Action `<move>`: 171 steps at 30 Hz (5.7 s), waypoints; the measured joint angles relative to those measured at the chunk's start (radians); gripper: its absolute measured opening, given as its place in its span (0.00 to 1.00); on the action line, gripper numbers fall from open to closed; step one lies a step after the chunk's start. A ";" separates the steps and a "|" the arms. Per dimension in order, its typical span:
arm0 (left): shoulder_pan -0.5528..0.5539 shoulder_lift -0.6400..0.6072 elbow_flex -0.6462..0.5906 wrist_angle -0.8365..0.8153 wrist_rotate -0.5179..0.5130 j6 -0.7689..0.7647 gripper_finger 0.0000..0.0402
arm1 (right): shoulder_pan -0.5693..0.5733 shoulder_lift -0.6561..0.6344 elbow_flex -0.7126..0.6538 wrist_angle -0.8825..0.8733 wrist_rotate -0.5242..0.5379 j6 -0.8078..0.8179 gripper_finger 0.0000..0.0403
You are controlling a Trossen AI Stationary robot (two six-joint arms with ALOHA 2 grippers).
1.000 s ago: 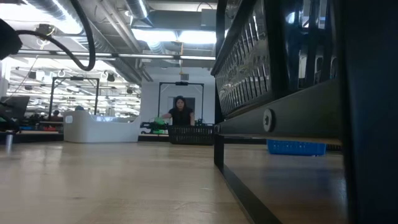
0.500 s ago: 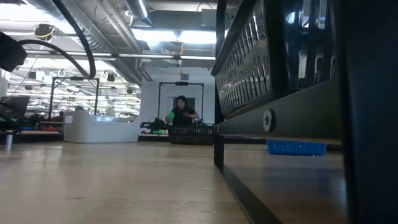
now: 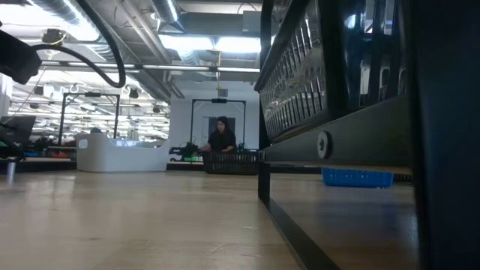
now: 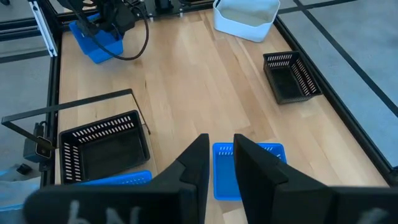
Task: Stack baskets on shelf by color
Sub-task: Stack the bottom blue bin on top of the blue bin on the shelf
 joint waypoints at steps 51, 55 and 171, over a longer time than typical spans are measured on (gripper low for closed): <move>0.592 0.045 0.633 0.610 -1.248 1.401 0.00 | -0.268 0.351 -0.001 0.714 0.493 -1.028 0.18; 0.593 0.046 0.631 0.607 -1.232 1.407 0.00 | -0.308 0.366 -0.001 0.718 0.479 -1.027 0.18; 0.251 -0.107 0.632 0.253 -1.375 1.274 0.19 | -0.137 0.109 -0.326 0.216 -0.756 0.109 0.00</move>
